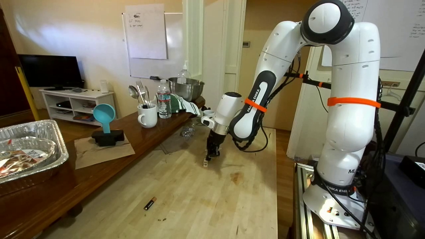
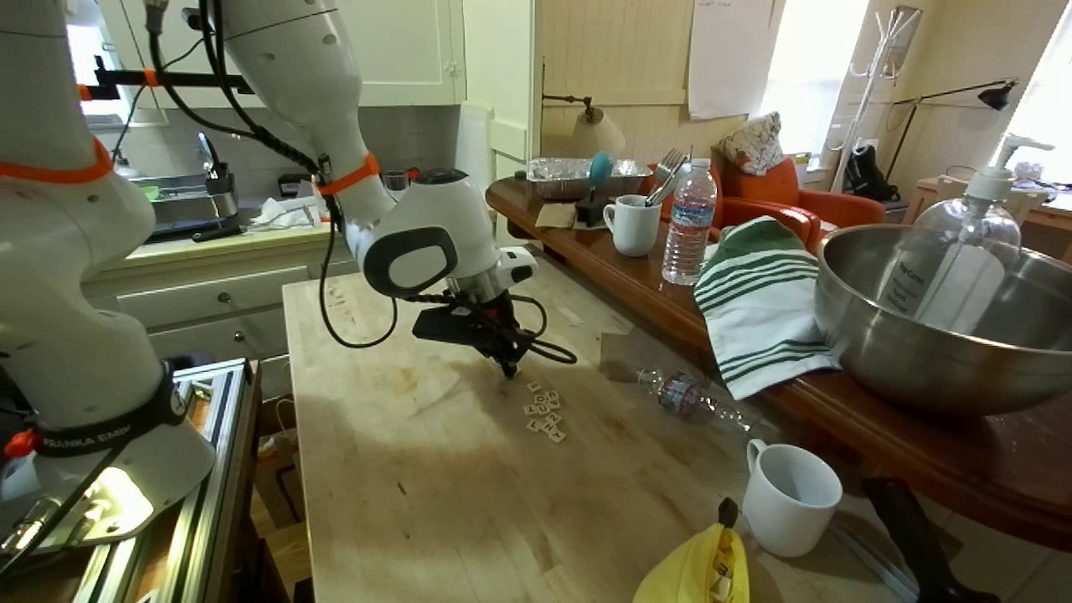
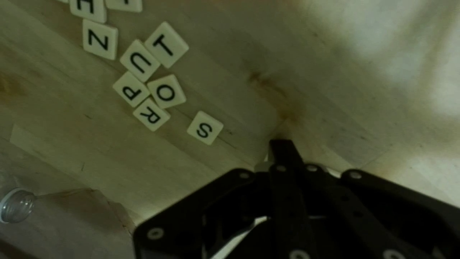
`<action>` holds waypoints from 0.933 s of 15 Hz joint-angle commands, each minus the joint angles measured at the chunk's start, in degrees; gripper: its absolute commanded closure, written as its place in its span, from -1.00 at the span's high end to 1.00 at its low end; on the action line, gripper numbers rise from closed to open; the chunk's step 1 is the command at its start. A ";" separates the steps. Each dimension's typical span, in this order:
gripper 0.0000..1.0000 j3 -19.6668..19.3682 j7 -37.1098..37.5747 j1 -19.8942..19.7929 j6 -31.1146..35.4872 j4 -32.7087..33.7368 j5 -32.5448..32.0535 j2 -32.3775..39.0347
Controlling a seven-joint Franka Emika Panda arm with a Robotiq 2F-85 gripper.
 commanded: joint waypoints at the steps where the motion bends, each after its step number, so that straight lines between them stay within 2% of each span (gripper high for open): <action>1: -1.00 1.87 -1.77 -1.75 -1.35 0.31 0.54 2.31; 14: -1.00 3.26 -1.54 -3.01 -1.45 -0.72 0.39 -1.05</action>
